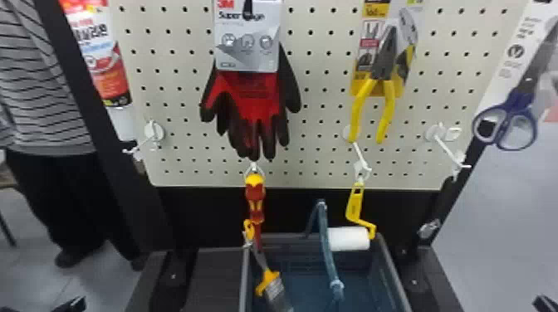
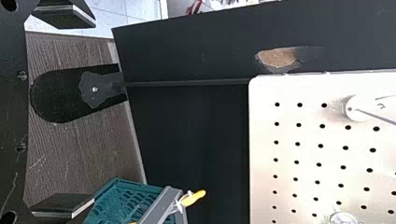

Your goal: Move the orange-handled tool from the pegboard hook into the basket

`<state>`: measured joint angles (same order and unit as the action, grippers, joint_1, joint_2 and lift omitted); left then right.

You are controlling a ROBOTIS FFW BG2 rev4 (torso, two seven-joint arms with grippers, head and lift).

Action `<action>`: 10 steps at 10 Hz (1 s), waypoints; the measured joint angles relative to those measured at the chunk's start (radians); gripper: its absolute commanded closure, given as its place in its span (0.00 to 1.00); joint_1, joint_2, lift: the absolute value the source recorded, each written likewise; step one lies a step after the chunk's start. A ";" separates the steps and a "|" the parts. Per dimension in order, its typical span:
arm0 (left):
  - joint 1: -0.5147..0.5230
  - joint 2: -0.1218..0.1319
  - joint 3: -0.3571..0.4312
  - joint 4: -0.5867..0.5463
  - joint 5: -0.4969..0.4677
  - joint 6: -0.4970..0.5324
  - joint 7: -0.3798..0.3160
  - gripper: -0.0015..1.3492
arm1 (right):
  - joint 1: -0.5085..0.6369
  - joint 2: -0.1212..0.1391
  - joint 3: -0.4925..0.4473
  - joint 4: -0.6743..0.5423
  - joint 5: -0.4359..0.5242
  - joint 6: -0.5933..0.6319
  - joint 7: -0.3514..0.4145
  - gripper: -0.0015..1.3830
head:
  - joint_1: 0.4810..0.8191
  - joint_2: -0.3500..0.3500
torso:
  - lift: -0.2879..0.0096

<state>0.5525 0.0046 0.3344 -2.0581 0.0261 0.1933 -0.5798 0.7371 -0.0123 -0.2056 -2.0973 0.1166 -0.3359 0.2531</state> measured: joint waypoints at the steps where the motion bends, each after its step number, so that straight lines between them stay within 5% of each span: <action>1: 0.000 0.000 0.000 0.000 0.000 0.000 0.000 0.00 | 0.000 0.000 0.000 0.000 0.000 0.000 0.000 0.00 | 0.20 0.50 | 0.63; 10: 0.000 0.000 0.000 0.000 0.000 0.000 0.000 0.00 | 0.000 0.000 0.000 0.000 0.000 0.000 0.000 0.00 | 0.20 0.50 | 0.63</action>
<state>0.5525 0.0046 0.3344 -2.0581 0.0261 0.1933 -0.5798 0.7371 -0.0123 -0.2056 -2.0973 0.1166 -0.3359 0.2531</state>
